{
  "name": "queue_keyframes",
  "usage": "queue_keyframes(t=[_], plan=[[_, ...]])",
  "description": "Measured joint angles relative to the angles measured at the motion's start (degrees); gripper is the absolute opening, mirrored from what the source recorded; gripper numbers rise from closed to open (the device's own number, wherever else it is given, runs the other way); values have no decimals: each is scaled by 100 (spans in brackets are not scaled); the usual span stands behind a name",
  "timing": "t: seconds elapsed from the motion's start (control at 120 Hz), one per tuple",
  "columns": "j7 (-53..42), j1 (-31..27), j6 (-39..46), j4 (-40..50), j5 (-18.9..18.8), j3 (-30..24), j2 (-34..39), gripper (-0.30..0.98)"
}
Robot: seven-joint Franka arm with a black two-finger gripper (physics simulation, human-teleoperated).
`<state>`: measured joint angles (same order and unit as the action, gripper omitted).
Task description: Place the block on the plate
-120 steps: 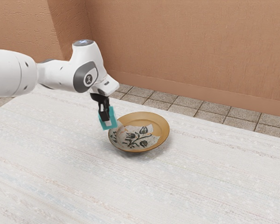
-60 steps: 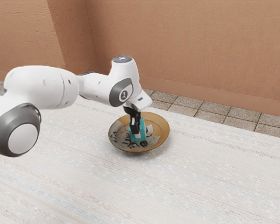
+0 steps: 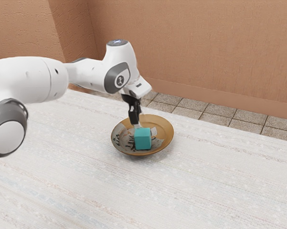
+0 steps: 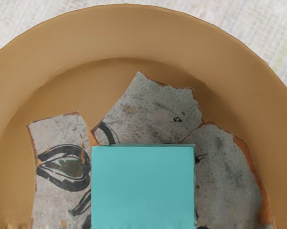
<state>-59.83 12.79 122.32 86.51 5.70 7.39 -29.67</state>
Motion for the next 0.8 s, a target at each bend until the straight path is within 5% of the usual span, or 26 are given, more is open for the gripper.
queue_keyframes(t=[0.433, 0.8], plan=[[1671, -256, -2047, 35, -144, 145, 1650, 68], [2673, -302, -2506, 332, -400, 132, 2240, 69]])
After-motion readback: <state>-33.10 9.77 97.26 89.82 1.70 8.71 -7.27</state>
